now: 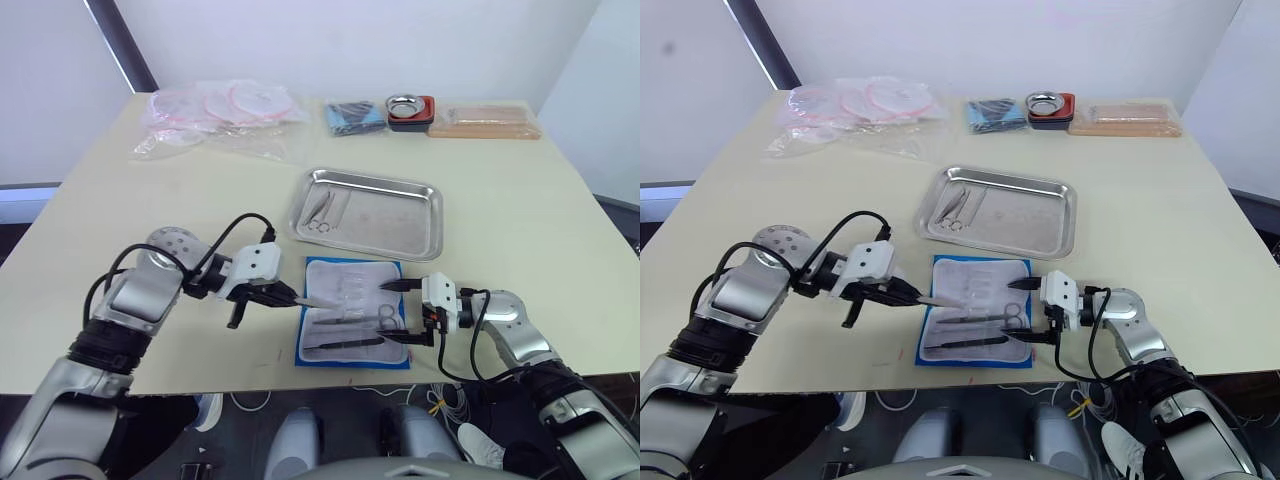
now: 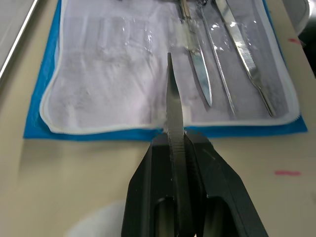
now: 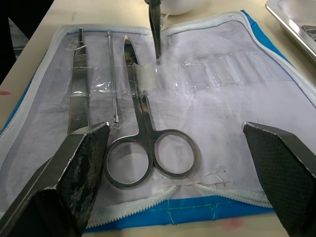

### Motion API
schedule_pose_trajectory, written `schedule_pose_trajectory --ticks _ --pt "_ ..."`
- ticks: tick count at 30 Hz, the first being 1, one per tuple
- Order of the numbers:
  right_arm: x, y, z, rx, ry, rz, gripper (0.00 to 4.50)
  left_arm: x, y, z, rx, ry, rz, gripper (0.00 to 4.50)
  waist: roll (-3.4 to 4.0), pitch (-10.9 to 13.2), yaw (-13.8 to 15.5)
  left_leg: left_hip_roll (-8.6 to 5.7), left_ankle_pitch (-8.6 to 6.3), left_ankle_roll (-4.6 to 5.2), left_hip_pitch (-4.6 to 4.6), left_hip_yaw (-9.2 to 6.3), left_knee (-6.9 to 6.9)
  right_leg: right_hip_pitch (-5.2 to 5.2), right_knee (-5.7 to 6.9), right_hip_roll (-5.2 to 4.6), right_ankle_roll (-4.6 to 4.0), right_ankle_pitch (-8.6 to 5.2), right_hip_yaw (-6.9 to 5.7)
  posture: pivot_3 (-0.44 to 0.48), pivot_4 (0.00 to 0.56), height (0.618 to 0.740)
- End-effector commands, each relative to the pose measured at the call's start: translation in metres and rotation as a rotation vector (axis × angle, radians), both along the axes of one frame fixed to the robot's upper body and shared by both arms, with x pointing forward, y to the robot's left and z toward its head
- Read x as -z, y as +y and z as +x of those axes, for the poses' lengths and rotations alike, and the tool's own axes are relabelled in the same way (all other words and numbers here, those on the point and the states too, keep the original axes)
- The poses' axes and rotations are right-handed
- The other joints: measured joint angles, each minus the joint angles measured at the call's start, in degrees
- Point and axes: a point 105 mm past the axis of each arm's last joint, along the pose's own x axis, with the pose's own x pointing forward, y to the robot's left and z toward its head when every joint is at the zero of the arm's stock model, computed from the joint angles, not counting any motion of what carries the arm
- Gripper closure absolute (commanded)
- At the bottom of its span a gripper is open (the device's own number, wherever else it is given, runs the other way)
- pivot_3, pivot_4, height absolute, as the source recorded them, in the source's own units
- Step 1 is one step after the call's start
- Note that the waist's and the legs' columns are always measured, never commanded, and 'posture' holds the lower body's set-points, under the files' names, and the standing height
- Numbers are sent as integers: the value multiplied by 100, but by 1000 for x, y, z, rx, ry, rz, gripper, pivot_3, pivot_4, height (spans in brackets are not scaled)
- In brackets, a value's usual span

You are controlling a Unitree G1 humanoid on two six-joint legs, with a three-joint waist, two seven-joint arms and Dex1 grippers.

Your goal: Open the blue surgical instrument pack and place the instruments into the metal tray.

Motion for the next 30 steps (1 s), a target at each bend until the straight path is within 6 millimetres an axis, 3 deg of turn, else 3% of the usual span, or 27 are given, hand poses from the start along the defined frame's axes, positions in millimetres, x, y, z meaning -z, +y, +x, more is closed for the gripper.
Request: schedule_pose_trajectory --ticks 1,8,15,30 --pt "80 -23 -37 31 264 -252 0 -19 4 -2 12 -39 -8 4468 0 0 1 0 0 0 0 0 -1 -1 0 -3 0 0 0 0 150 740" --pt "80 -22 -36 25 264 -255 0 -42 7 -5 -33 -13 -82 4468 -3 1 1 0 -1 -1 -4 9 -10 -14 -2 -40 0 0 -33 0 150 740" --pt "79 -21 -35 23 262 -254 0 -55 -9 11 -145 -56 -214 4468 -17 10 6 0 0 -1 -11 15 -11 -28 -2 -44 0 0 -46 0 150 740" --pt "79 -22 -34 30 261 -253 0 -57 -85 79 -549 -259 -457 4468 -42 22 14 -21 17 27 -2 12 -1 -10 0 39 6 4 -68 0 150 740"
